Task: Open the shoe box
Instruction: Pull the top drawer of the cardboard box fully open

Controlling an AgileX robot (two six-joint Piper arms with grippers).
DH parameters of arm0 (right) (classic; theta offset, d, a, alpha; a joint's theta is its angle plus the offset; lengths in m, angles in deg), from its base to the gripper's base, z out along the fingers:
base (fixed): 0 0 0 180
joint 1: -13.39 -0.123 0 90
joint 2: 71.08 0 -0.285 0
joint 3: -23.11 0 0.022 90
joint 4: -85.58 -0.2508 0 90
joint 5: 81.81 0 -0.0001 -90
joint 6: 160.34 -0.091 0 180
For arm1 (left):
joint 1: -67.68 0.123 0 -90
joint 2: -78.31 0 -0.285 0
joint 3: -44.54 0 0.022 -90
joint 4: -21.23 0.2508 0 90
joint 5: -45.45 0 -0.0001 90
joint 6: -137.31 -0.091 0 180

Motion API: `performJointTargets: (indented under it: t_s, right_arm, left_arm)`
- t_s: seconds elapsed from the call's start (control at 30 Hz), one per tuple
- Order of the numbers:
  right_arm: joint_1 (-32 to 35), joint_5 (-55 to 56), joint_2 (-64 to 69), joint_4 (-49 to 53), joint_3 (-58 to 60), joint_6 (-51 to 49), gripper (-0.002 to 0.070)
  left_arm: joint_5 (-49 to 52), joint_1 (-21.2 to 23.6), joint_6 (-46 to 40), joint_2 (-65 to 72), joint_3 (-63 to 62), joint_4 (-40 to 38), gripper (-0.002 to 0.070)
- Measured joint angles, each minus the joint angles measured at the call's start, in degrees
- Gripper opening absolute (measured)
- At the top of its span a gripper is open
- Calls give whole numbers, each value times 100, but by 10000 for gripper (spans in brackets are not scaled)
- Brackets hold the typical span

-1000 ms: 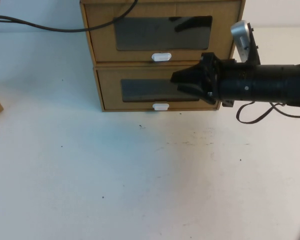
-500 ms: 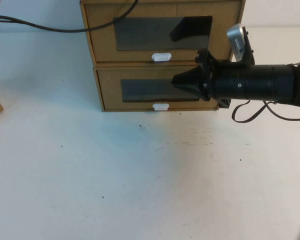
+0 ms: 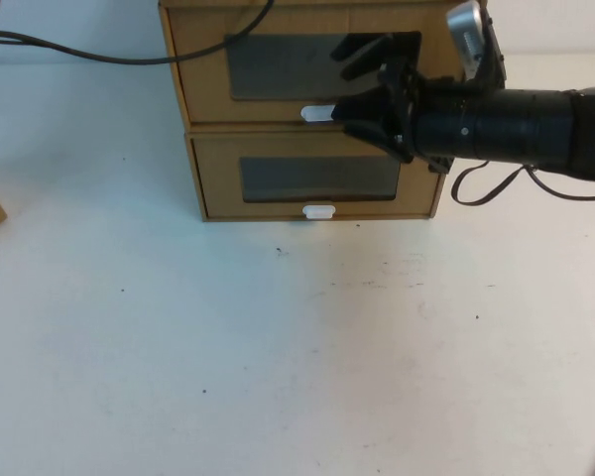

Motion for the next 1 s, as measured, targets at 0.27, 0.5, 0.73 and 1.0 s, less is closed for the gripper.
performJointTargets:
  t_s: [0.27,0.5,0.73,1.0]
  right_arm:
    - [-283,176,196,-14,-136,50,181]
    - [-513,193,163,1,-136,1140,67]
    - [-1264,2000,-601,1748,257,1306,-13]
    - [-1799,4370,-1089,858,1465,1738,-18]
  left_arm:
    - [0,0,0,0,0,0,-4]
    - [0,0,-12,0,0,0,-4]
    - [0,0,-62,0,0,24,-4]
    - [0,0,-65,0,0,36,-4]
